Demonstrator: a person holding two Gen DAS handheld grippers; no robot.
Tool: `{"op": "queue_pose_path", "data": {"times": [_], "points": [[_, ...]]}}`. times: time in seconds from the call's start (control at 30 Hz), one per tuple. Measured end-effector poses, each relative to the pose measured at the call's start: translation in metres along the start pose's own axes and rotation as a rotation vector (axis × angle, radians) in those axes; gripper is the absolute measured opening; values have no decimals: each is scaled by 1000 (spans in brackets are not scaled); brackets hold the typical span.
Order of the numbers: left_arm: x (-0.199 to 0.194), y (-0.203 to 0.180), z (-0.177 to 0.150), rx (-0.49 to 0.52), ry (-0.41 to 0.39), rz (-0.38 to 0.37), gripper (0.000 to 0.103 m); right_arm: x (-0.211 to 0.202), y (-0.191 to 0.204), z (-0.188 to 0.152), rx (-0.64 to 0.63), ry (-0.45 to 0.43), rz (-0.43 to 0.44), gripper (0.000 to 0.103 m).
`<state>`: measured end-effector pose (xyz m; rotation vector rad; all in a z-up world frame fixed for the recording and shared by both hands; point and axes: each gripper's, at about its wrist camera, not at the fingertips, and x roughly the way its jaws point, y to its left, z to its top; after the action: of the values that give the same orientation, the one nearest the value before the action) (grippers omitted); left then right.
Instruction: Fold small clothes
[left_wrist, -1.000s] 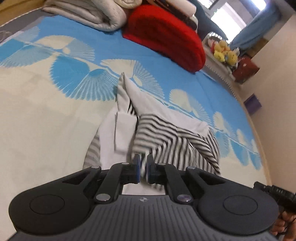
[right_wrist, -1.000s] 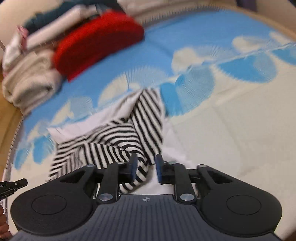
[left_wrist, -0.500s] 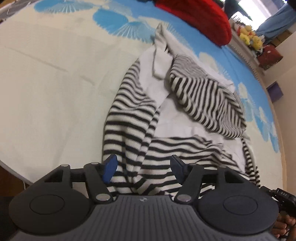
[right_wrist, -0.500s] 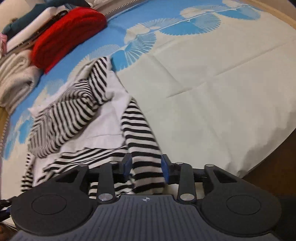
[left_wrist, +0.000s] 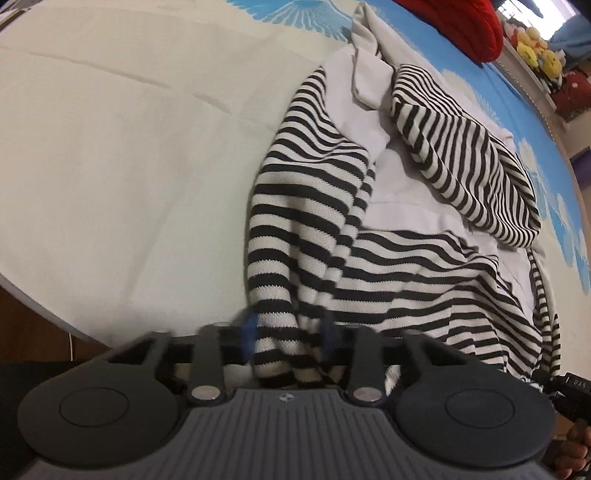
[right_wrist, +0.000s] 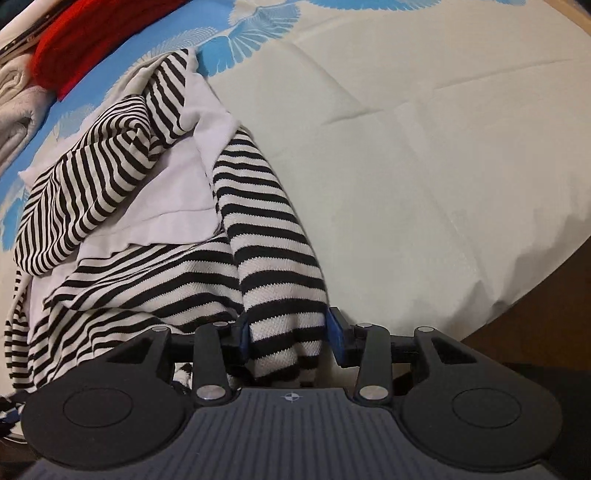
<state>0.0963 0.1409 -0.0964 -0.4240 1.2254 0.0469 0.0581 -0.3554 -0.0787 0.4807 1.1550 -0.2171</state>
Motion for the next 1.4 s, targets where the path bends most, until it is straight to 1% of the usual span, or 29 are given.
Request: {"op": "queue_pose_path", "data": {"times": [0.03, 0.07, 0.1, 0.13, 0.23, 0.27, 0.33, 0.4, 0.43, 0.47, 0.53, 0.57, 0.6, 0.63, 0.7, 0.83, 0.93, 0.97, 1.0, 1.03, 1.07, 1.13, 1.2, 1.27, 1.33, 1.37, 1.4], "points": [[-1, 0, 0, -2, -5, -16, 9, 0, 0, 0, 4, 1, 12, 16], [-5, 0, 0, -7, -19, -31, 8, -1, 1, 0, 0, 2, 29, 10], [-11, -1, 0, -7, -45, -38, 8, -3, 2, 0, -6, -5, 37, 8], [-18, -3, -1, -1, -67, -49, 8, -8, 3, 1, -10, -32, 40, 7], [-42, -6, -9, -6, -134, -142, 8, -34, -10, 9, 49, -140, 64, 6], [-45, -9, -12, 8, -139, -148, 8, -42, -16, 11, 70, -169, 72, 6], [-41, -10, -18, 14, -121, -108, 8, -50, -24, 13, 77, -190, 39, 6], [-31, 0, -16, -28, -79, -54, 8, -42, -23, 11, 65, -147, 12, 7], [-28, 7, -13, -69, -63, -43, 9, -33, -20, 8, 42, -103, 1, 8], [-27, 12, -10, -99, -56, -50, 10, -22, -16, 5, 19, -45, 5, 8], [-28, 17, -7, -127, -55, -81, 14, -10, -10, 0, 11, 23, 30, 11], [-28, 16, -6, -119, -53, -85, 22, -8, -8, -2, 8, 30, 29, 15], [-27, 14, -7, -105, -53, -79, 31, -9, -7, -2, 8, 22, 16, 23], [-26, 13, -6, -92, -49, -70, 33, -10, -7, -2, 13, 9, 2, 32], [-21, 12, -7, -87, -27, -65, 33, -9, -10, -1, 33, 11, -1, 35], [-12, 13, -10, -98, -5, -53, 33, 1, -6, -8, 18, 63, -2, 35], [-8, 10, -10, -83, -1, -43, 33, 2, -1, -10, -7, 57, -15, 35], [-7, 9, -10, -77, -4, -40, 25, 3, 0, -9, -8, 55, -15, 35], [-8, 9, -10, -73, -13, -43, 12, 2, -2, -9, -6, 52, -11, 31], [-10, 8, -10, -70, -27, -52, 8, 1, -3, -9, -3, 47, 0, 14], [-14, 7, -9, -63, -53, -55, 8, -1, -3, -9, -1, 41, 22, 8], [-27, 2, -9, -28, -121, -57, 8, -10, -2, -7, -1, -9, 55, 8], [-33, 0, -10, -23, -142, -63, 9, -22, -4, -5, 6, -57, 74, 7], [-28, 3, -9, -40, -118, -59, 10, -24, -7, -5, 22, -59, 83, 8], [-21, 6, -9, -64, -70, -68, 14, -16, -6, -8, 9, -23, 46, 11], [-18, 7, -9, -74, -53, -74, 23, -10, -6, -9, 4, 8, 33, 13], [-17, 9, -10, -79, -53, -66, 27, -6, -6, -11, 7, 30, 32, 14]]}}
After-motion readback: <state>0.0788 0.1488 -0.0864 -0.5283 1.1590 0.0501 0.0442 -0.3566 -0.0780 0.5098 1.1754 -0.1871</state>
